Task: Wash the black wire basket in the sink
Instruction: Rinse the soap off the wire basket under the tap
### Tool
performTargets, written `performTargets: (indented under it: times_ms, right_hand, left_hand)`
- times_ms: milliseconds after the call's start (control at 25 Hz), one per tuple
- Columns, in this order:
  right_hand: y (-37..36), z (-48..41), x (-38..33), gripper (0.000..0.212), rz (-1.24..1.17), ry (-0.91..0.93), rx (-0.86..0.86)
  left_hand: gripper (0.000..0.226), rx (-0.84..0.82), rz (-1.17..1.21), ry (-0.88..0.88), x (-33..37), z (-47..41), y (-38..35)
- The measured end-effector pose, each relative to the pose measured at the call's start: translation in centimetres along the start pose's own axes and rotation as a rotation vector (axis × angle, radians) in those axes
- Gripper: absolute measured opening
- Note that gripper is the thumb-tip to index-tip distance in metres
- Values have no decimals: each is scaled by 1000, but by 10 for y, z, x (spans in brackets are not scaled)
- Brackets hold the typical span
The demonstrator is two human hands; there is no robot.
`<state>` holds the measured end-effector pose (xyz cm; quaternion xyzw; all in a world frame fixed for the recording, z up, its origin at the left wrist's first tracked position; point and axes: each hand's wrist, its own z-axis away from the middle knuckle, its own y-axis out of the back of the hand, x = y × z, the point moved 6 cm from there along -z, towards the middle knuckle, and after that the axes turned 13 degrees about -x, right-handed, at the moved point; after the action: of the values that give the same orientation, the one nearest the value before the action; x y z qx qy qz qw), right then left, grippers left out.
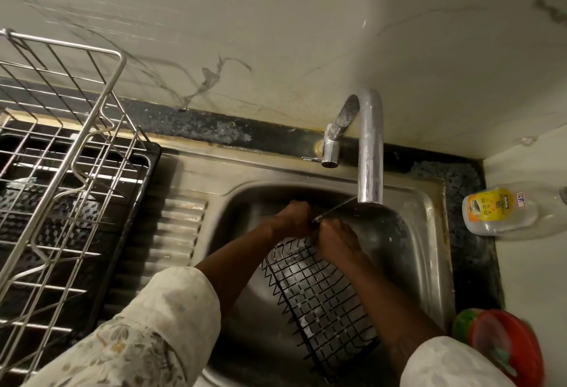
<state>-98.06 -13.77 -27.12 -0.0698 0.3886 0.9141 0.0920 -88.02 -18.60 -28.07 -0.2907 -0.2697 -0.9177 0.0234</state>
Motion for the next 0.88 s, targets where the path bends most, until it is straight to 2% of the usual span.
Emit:
performTargets:
  times_ms: [360, 480, 720, 880]
  right_hand:
    - [-4, 1, 1, 24, -7, -28, 9]
    - [-2, 0, 0, 18, -1, -44, 36]
    - [-3, -1, 1, 10, -31, -86, 59]
    - [-1, -3, 11, 15, -26, -99, 49]
  left_hand:
    - [29, 18, 35, 12, -7, -1, -2]
    - [25, 50, 39, -11, -7, 3, -2]
    - [22, -38, -21, -56, -20, 7, -7]
    - [19, -34, 2, -41, -17, 4, -8]
